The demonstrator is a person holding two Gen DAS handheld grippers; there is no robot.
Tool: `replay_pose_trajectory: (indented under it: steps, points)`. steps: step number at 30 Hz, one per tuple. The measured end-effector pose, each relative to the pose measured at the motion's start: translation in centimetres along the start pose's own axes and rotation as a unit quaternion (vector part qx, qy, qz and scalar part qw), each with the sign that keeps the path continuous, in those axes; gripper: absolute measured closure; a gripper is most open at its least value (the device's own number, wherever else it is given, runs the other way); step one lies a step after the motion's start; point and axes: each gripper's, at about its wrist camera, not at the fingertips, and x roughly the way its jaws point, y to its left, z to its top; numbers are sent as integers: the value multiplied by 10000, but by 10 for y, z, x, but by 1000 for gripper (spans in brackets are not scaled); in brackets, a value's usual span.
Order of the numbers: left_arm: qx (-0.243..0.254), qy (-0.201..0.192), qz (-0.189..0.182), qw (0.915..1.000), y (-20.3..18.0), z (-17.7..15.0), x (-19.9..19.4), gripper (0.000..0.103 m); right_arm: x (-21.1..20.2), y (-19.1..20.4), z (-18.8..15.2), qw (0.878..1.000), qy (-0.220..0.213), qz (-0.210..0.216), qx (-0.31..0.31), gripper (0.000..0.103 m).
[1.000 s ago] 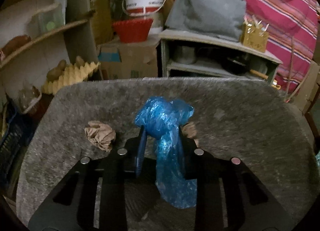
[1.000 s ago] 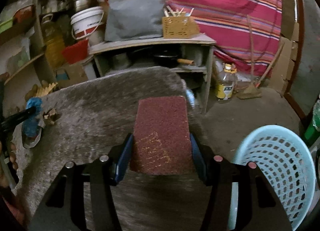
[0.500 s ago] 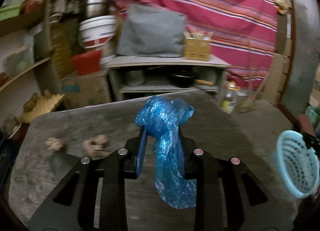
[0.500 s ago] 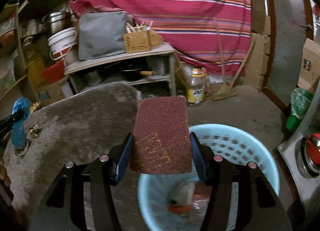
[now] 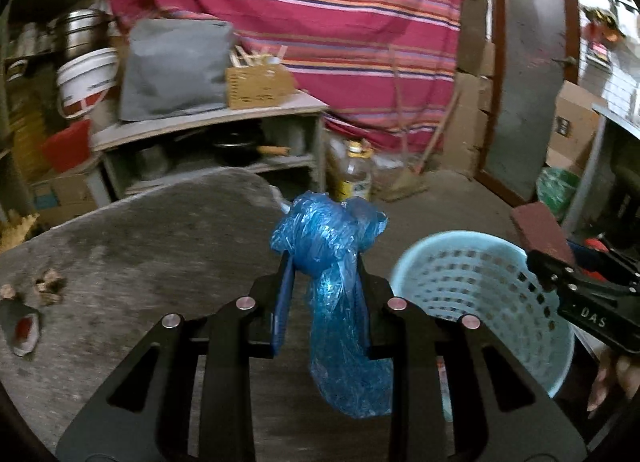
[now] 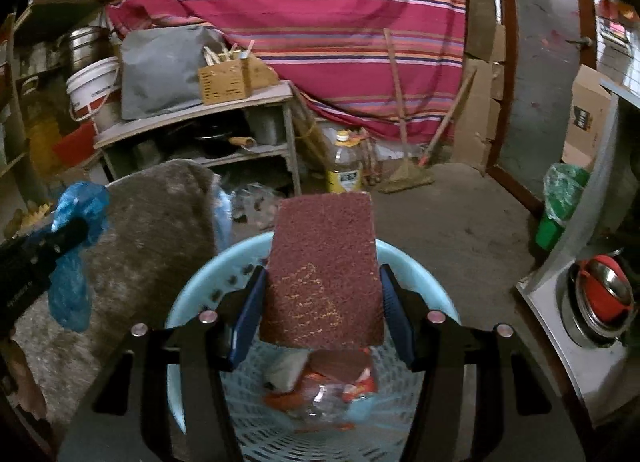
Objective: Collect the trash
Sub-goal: 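Carry bag and sandpaper over the blue basket and open both tools to drop them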
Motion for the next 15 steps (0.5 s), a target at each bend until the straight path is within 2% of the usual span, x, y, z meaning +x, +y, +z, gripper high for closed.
replay_pose_trajectory:
  steps: [10,13,15]
  points:
    - [277,102,-213,9993,-73,-5,21,77,4,-43,-10,9989,113,16,451,47]
    - [337,124,-269,9990,-82,0,25,74,3,-48,-11,9984,110,16,557,47]
    - [296,195,-483,9982,-85,3,28,68,3,-52,-12,9982,115,-15,592,47]
